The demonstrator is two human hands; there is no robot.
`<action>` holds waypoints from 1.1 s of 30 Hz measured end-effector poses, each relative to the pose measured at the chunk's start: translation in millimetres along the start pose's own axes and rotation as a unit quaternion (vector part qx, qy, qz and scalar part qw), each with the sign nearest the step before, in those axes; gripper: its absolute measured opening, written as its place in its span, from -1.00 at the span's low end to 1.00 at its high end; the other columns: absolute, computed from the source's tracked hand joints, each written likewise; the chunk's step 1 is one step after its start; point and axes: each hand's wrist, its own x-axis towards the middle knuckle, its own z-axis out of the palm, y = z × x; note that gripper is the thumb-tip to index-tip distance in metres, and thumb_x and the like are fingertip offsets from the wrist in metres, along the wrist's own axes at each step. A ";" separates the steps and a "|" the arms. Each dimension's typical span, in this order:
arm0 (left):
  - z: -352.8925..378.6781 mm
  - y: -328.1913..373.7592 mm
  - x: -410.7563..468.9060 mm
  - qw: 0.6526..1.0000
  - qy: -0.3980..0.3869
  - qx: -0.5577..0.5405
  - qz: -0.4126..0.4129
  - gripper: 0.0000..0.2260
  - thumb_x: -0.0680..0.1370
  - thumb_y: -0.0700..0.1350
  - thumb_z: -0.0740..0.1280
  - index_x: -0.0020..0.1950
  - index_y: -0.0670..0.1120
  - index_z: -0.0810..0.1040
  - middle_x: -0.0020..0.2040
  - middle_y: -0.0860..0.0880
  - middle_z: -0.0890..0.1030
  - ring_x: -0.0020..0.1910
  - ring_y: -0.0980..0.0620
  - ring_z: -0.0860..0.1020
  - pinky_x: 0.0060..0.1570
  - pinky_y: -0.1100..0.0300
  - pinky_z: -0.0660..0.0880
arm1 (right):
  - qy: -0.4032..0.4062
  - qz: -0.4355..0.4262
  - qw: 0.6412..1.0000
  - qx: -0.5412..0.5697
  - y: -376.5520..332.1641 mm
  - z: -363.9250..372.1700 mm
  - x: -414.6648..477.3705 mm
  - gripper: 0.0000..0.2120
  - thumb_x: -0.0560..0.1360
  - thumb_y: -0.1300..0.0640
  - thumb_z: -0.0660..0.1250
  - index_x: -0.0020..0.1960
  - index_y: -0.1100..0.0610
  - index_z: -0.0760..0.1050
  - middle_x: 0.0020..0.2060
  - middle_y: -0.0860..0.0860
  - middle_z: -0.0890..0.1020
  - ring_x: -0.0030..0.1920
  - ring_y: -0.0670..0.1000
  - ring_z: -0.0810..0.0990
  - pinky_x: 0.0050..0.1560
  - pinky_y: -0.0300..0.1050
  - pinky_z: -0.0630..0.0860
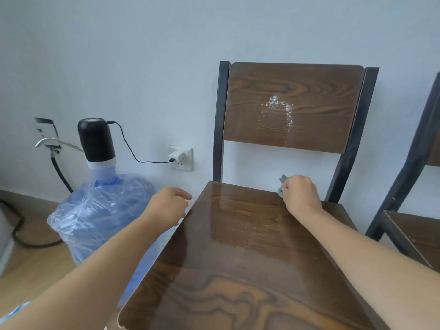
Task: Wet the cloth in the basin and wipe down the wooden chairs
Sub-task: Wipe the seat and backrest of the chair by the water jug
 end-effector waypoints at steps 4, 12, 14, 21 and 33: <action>-11.8 -3.2 -8.2 1.000 -0.012 -0.027 0.002 -0.76 0.63 -0.15 0.20 0.13 -0.09 0.65 0.06 -0.08 0.66 -0.04 -0.10 0.66 -0.06 0.01 0.61 | -0.047 -0.062 0.994 0.075 -53.7 10.1 -38.6 -0.84 0.58 0.18 0.37 0.04 0.16 0.73 -0.04 0.10 0.68 -0.04 0.06 0.64 -0.12 -0.22 0.44; -61.0 -21.5 -8.5 0.999 -0.025 0.022 -0.001 -0.68 0.68 0.05 0.18 0.09 -0.10 0.66 0.08 -0.09 0.65 -0.13 -0.07 0.64 -0.11 0.05 0.57 | -0.215 -0.367 0.885 0.188 -145.4 -16.3 -162.0 -0.88 0.56 0.12 0.39 0.02 0.05 0.70 -0.11 -0.04 0.56 -0.06 0.01 0.57 -0.03 -0.17 0.46; -63.7 -19.5 -10.4 0.999 -0.033 0.022 0.005 -0.67 0.68 0.06 0.17 0.10 -0.10 0.66 0.09 -0.09 0.66 -0.12 -0.08 0.65 -0.06 0.02 0.59 | -0.181 -0.345 0.902 0.187 -141.1 -11.9 -134.8 -0.90 0.53 0.15 0.41 -0.05 0.06 0.71 -0.14 -0.02 0.58 -0.08 0.02 0.57 -0.04 -0.13 0.46; -48.5 -19.4 -31.6 0.991 -0.067 0.077 0.087 -0.72 0.58 -0.25 0.22 0.12 -0.06 0.69 0.05 -0.05 0.71 -0.01 -0.05 0.69 -0.07 0.09 0.59 | -0.092 -0.172 0.976 0.097 -111.6 12.1 -100.4 -0.86 0.56 0.16 0.38 -0.03 0.08 0.73 -0.05 0.05 0.62 0.03 0.10 0.61 0.02 -0.14 0.47; -73.8 -56.0 -71.1 0.983 -0.069 0.098 0.142 -0.49 0.50 -0.46 0.15 -0.02 0.06 0.73 -0.04 0.07 0.73 -0.11 0.12 0.68 -0.20 0.17 0.57 | -0.293 -0.405 0.813 0.299 -133.4 -53.8 -239.7 -0.89 0.53 0.13 0.40 -0.02 0.05 0.71 -0.15 -0.08 0.54 -0.10 -0.08 0.56 -0.04 -0.20 0.50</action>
